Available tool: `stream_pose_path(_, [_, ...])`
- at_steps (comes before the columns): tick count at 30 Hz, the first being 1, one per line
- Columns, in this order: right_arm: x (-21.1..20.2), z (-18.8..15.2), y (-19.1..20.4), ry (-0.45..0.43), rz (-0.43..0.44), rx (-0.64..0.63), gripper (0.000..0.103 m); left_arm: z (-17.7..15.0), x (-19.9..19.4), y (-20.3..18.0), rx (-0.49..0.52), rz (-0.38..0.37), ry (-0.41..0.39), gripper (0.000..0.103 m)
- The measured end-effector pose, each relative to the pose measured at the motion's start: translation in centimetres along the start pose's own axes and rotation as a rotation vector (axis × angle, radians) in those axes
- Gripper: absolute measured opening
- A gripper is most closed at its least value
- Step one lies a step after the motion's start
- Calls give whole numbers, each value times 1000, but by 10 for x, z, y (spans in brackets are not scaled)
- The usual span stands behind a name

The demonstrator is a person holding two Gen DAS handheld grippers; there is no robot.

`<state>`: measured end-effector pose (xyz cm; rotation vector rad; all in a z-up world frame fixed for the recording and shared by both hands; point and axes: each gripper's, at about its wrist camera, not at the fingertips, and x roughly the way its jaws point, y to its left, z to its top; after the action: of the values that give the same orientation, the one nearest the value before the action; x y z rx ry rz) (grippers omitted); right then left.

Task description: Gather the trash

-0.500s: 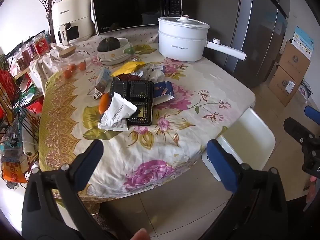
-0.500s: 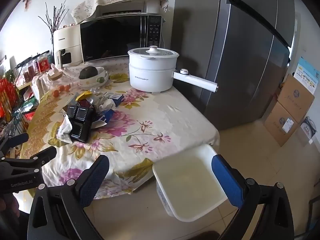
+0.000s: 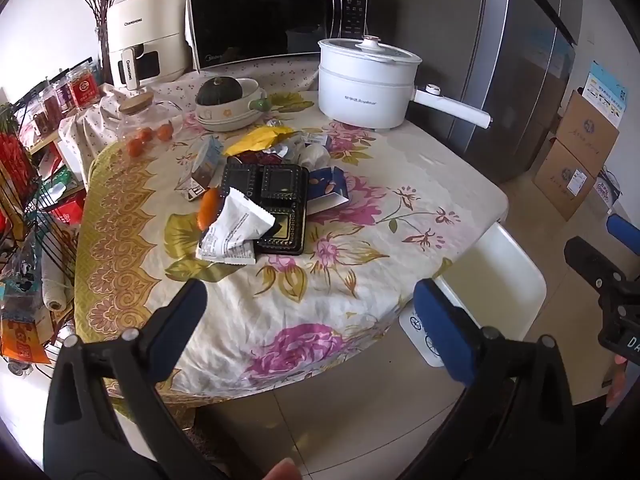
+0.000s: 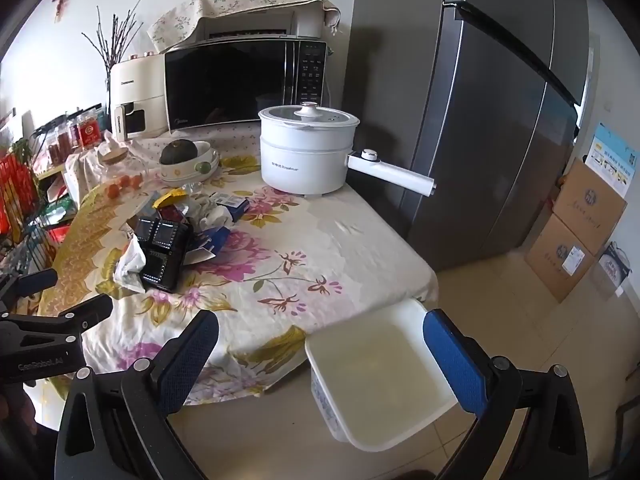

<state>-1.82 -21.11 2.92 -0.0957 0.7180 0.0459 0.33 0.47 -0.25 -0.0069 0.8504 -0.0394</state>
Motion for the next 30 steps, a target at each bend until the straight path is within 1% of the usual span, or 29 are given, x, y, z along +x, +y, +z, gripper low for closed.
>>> stream_pose_path(24, [0, 1, -1, -4, -5, 5, 103, -1, -1, -1, 5, 0, -2, 103])
stream_pose_path(30, [0, 1, 0, -2, -2, 6, 103, 1, -4, -4, 20, 6, -14, 103])
